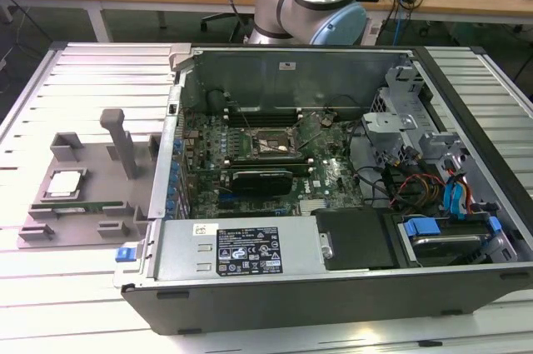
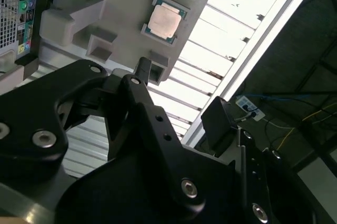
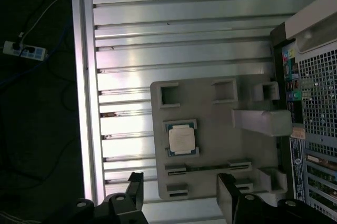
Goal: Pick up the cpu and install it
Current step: 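Pick up the cpu and move it towards the insertion slot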
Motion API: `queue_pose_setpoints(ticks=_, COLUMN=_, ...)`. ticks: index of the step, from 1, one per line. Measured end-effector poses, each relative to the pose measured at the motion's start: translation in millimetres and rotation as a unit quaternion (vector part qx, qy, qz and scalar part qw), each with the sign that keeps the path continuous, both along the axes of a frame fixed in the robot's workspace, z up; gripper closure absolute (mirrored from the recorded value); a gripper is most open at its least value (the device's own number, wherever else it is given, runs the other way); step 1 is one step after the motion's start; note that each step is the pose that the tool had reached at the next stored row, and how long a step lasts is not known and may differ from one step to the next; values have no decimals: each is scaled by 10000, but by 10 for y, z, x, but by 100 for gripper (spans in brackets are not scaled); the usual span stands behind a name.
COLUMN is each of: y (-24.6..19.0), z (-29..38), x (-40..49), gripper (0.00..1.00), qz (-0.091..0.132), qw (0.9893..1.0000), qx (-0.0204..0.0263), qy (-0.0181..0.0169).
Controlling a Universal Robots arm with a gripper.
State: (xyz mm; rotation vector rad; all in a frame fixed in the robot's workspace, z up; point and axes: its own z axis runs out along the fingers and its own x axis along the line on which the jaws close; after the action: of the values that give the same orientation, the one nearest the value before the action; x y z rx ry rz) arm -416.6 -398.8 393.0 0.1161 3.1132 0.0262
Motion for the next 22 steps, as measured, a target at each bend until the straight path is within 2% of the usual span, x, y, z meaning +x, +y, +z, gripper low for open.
queue_pose_setpoints(ticks=1, y=0, z=0, x=0, gripper=34, qz=0, qw=10000, qx=-55, qy=0)
queue_pose_setpoints(ticks=2, y=-1, z=0, x=0, gripper=34, qz=0, qw=10000, qx=-58, qy=0)
queue_pose_setpoints(ticks=10, y=0, z=-13, x=0, gripper=34, qz=0, qw=10000, qx=-60, qy=1)
queue_pose_setpoints(ticks=22, y=0, z=-92, x=0, gripper=34, qz=0, qw=10000, qx=-60, qy=0)
